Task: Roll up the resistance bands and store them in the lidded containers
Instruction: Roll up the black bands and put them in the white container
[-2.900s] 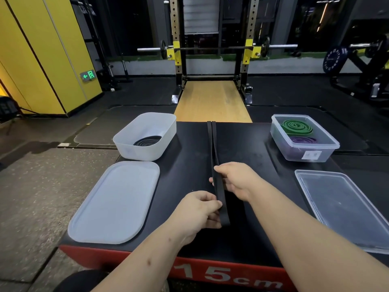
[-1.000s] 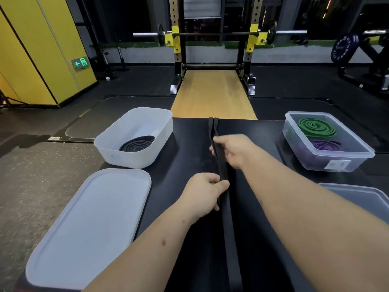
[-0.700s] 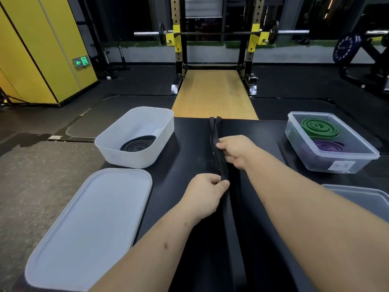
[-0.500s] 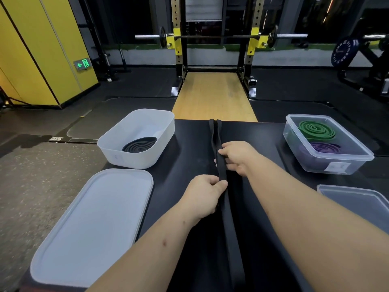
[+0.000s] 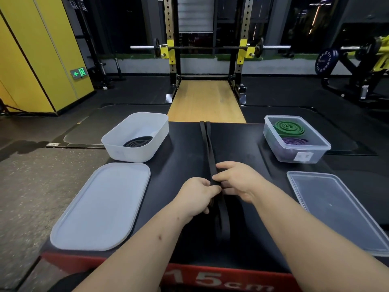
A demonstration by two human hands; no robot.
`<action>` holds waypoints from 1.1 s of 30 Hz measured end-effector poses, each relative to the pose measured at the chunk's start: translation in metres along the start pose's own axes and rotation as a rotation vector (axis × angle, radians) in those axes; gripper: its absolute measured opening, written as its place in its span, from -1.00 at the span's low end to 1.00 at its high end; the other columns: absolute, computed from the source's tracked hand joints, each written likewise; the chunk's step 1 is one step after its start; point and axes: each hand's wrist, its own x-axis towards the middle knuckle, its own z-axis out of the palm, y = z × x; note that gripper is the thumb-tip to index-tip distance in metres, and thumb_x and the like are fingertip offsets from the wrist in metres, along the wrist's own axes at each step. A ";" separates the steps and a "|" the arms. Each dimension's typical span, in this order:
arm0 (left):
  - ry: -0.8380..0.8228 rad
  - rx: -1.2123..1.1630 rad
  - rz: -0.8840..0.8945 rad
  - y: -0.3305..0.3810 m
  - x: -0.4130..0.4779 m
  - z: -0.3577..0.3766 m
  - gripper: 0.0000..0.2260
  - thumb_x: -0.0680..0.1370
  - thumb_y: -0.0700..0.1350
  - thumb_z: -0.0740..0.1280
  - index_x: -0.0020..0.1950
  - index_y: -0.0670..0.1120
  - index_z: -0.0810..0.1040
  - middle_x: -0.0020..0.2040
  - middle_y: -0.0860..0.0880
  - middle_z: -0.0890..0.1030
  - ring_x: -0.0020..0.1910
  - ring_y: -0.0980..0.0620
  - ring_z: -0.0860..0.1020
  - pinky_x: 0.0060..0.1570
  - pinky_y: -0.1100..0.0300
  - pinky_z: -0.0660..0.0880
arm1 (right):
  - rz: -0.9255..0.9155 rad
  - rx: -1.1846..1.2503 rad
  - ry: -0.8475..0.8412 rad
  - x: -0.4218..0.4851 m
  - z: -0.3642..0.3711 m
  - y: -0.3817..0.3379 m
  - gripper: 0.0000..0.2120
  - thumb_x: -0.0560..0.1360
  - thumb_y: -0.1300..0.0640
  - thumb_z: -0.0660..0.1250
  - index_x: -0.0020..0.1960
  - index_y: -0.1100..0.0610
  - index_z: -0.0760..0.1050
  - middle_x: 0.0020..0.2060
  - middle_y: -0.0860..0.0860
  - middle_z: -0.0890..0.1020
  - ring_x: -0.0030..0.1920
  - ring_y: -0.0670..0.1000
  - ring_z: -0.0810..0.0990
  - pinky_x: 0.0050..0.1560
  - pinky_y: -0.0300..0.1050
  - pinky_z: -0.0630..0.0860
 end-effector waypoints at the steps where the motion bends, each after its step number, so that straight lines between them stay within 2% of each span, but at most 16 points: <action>1: 0.001 0.017 -0.001 -0.001 -0.007 0.000 -0.75 0.57 0.03 0.36 -0.21 -0.09 0.49 -0.40 -0.02 0.46 -0.52 0.00 0.48 -0.33 0.17 0.40 | -0.006 -0.007 -0.001 -0.007 0.000 0.003 -0.52 0.54 0.33 0.43 0.42 0.06 0.51 0.00 0.05 0.71 -0.10 0.02 0.71 -0.25 -0.13 0.63; 3: -0.028 0.019 -0.007 -0.003 -0.020 0.001 -0.71 0.59 0.04 0.34 -0.18 -0.16 0.55 -0.38 -0.03 0.55 -0.49 -0.02 0.51 -0.34 0.18 0.43 | -0.015 -0.026 -0.006 -0.022 0.001 0.010 -0.52 0.53 0.31 0.45 0.41 0.02 0.53 0.02 0.05 0.72 -0.05 0.02 0.71 -0.22 -0.13 0.62; 6: -0.094 -0.081 -0.027 -0.007 -0.040 0.006 -0.73 0.61 -0.02 0.32 -0.08 -0.21 0.66 -0.28 -0.10 0.67 -0.32 -0.07 0.58 -0.36 0.15 0.49 | -0.021 -0.047 -0.026 -0.043 0.004 0.021 -0.49 0.52 0.28 0.46 0.43 -0.03 0.52 0.08 0.07 0.70 0.00 0.03 0.69 -0.21 -0.13 0.61; 8: -0.095 -0.109 -0.043 -0.012 -0.050 0.008 -0.72 0.61 -0.05 0.29 -0.09 -0.24 0.64 -0.28 -0.12 0.63 -0.31 -0.09 0.56 -0.36 0.14 0.48 | -0.019 -0.010 -0.051 -0.055 0.004 0.029 -0.49 0.54 0.28 0.45 0.45 -0.02 0.51 0.07 0.08 0.72 0.00 0.03 0.71 -0.21 -0.12 0.63; 11: -0.071 -0.053 -0.060 -0.017 -0.062 0.010 -0.71 0.60 -0.08 0.21 -0.17 -0.28 0.49 -0.27 -0.15 0.44 -0.38 -0.11 0.51 -0.29 0.06 0.50 | -0.014 0.051 -0.098 -0.071 0.002 0.038 -0.58 0.60 0.29 0.38 0.42 0.03 0.52 -0.03 0.07 0.77 -0.06 0.00 0.76 -0.18 -0.08 0.66; 13: -0.084 -0.058 -0.072 -0.017 -0.069 0.011 -0.73 0.56 -0.07 0.19 -0.15 -0.29 0.46 -0.23 -0.14 0.45 -0.36 -0.13 0.53 -0.28 0.02 0.50 | -0.010 0.073 -0.131 -0.081 0.000 0.043 -0.63 0.63 0.30 0.34 0.39 0.05 0.52 -0.06 0.05 0.78 -0.08 -0.02 0.77 -0.19 -0.08 0.66; 16: -0.098 -0.163 -0.097 -0.014 -0.079 0.012 -0.74 0.59 -0.13 0.19 -0.08 -0.31 0.54 -0.19 -0.17 0.60 -0.28 -0.10 0.57 -0.38 0.13 0.48 | -0.003 0.069 -0.137 -0.093 -0.001 0.049 -0.63 0.61 0.30 0.37 0.40 0.12 0.51 -0.04 0.07 0.77 -0.03 0.03 0.77 -0.14 -0.04 0.66; 18: -0.106 -0.236 -0.112 -0.012 -0.085 0.013 -0.74 0.64 -0.18 0.18 -0.12 -0.22 0.61 -0.20 -0.14 0.68 -0.27 -0.05 0.64 -0.44 0.20 0.42 | -0.001 0.082 -0.128 -0.100 -0.002 0.051 -0.63 0.60 0.29 0.40 0.39 0.13 0.52 -0.04 0.09 0.77 -0.06 0.06 0.76 -0.18 -0.04 0.66; 20: -0.120 -0.255 -0.103 -0.011 -0.091 0.015 -0.73 0.66 -0.18 0.17 -0.12 -0.15 0.62 -0.25 -0.12 0.69 -0.27 -0.05 0.66 -0.46 0.23 0.39 | 0.000 0.086 -0.129 -0.105 -0.003 0.054 -0.63 0.60 0.27 0.40 0.39 0.11 0.52 -0.07 0.08 0.78 -0.09 0.07 0.77 -0.21 -0.06 0.66; 23: -0.092 -0.231 -0.095 -0.014 -0.096 0.020 -0.76 0.69 -0.15 0.20 -0.04 -0.19 0.61 -0.31 -0.11 0.66 -0.32 -0.08 0.64 -0.49 0.22 0.41 | 0.017 0.097 -0.143 -0.111 -0.003 0.059 -0.61 0.61 0.28 0.40 0.41 0.11 0.51 0.01 0.12 0.76 -0.08 0.09 0.76 -0.21 -0.08 0.65; 26: -0.036 -0.146 -0.124 -0.015 -0.101 0.023 -0.84 0.68 -0.09 0.27 0.05 -0.15 0.58 -0.34 -0.15 0.68 -0.43 -0.09 0.57 -0.48 0.23 0.43 | 0.019 0.095 -0.121 -0.114 -0.004 0.068 -0.56 0.59 0.28 0.41 0.45 0.11 0.49 0.17 0.16 0.67 0.03 0.13 0.71 -0.18 -0.07 0.66; 29: 0.018 0.054 -0.106 -0.017 -0.108 0.023 -0.87 0.64 -0.01 0.31 0.04 -0.06 0.54 -0.38 -0.09 0.68 -0.54 0.01 0.50 -0.43 0.24 0.44 | -0.011 0.006 -0.073 -0.115 -0.003 0.072 -0.52 0.58 0.29 0.43 0.47 0.08 0.47 0.09 0.14 0.71 0.00 0.11 0.74 -0.15 -0.05 0.67; 31: 0.082 0.199 -0.041 -0.019 -0.113 0.024 -0.92 0.61 -0.01 0.35 -0.02 0.01 0.56 -0.32 -0.02 0.69 -0.46 0.06 0.58 -0.37 0.22 0.52 | -0.055 -0.144 -0.021 -0.116 0.001 0.073 -0.54 0.56 0.25 0.45 0.42 0.01 0.47 -0.08 0.04 0.76 -0.13 0.06 0.76 -0.15 -0.04 0.68; 33: 0.158 0.384 0.053 -0.021 -0.121 0.026 -0.98 0.57 -0.03 0.36 -0.05 0.08 0.58 -0.20 0.08 0.66 -0.26 0.13 0.62 -0.20 0.19 0.60 | -0.126 -0.362 0.024 -0.118 0.004 0.071 -0.63 0.56 0.16 0.47 0.29 -0.09 0.47 -0.20 -0.06 0.75 -0.33 -0.05 0.71 -0.24 -0.11 0.62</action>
